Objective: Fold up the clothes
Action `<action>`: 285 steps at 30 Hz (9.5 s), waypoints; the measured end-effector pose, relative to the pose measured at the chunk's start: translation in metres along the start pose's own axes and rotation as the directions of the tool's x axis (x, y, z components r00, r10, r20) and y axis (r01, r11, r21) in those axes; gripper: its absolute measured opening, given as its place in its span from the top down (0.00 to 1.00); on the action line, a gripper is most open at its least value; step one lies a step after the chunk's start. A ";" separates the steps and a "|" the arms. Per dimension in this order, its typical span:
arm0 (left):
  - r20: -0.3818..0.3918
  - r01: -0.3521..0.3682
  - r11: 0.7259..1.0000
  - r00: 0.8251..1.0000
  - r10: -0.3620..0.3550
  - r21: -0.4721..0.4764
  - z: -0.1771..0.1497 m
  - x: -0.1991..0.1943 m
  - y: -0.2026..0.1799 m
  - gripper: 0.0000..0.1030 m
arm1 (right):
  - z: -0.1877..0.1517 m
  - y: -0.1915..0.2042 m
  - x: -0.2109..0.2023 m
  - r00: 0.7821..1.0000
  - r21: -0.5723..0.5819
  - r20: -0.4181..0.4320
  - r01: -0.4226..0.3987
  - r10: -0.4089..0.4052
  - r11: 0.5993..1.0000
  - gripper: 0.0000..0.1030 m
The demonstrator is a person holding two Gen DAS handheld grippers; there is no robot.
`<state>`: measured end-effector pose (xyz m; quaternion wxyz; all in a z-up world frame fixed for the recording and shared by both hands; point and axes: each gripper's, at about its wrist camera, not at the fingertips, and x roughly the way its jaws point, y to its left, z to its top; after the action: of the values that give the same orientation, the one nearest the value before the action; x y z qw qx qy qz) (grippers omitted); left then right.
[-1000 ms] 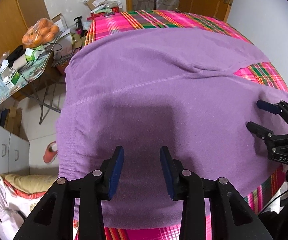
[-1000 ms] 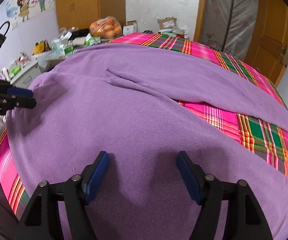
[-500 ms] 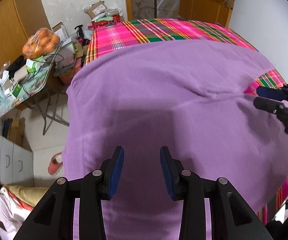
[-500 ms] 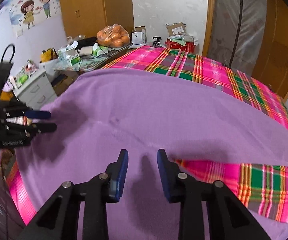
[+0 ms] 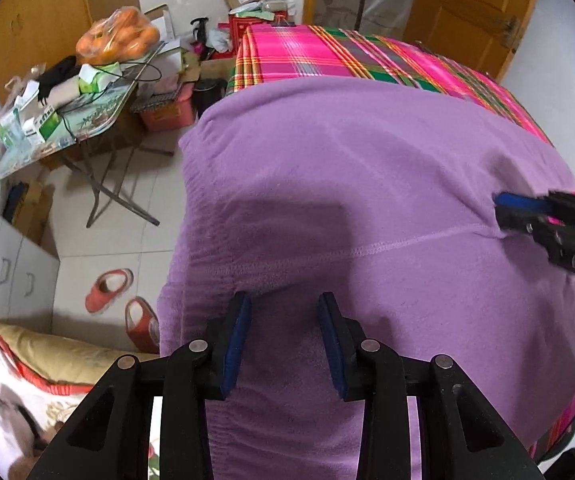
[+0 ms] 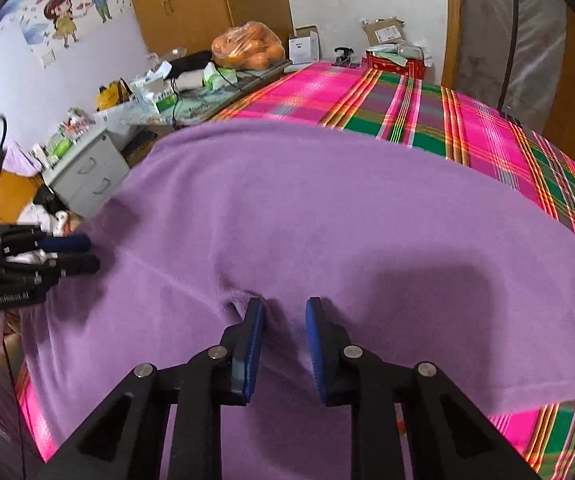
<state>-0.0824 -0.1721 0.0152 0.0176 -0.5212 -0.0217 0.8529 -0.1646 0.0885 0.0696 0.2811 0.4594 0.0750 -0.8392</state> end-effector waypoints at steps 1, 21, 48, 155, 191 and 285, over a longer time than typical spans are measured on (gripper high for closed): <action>0.003 0.005 1.000 1.000 -0.005 -0.005 0.001 -0.002 0.000 0.63 | 0.003 -0.005 -0.004 1.000 0.002 0.015 0.001 -0.001 1.000 0.78; 0.036 0.032 0.999 0.999 -0.031 -0.011 0.027 -0.004 -0.018 0.63 | -0.002 -0.228 -0.048 0.988 0.385 0.006 0.139 -0.153 0.912 0.84; -0.017 0.012 0.999 1.000 -0.011 0.048 0.040 0.020 -0.042 0.63 | 0.056 -0.272 0.005 0.971 0.034 -0.067 0.233 -0.230 0.972 0.98; 0.128 0.261 0.959 0.953 -0.274 0.106 0.135 0.080 0.090 0.60 | 0.106 -0.153 0.073 0.999 -0.195 -0.015 -0.035 0.033 0.980 0.48; 0.390 0.234 0.940 0.864 -0.318 0.248 0.062 -0.101 0.038 0.95 | 0.038 -0.073 -0.116 0.978 -0.248 0.208 0.072 -0.019 0.966 0.98; 0.406 0.478 0.666 0.871 -0.276 -0.573 -0.031 -0.109 0.059 0.88 | -0.110 -0.182 -0.051 0.914 0.813 0.342 -0.405 0.220 0.419 0.97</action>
<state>-0.0059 -0.2359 0.0949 0.0078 -0.3488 -0.4306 0.8324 -0.1611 0.3030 0.0248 0.1664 0.4640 -0.4729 -0.7304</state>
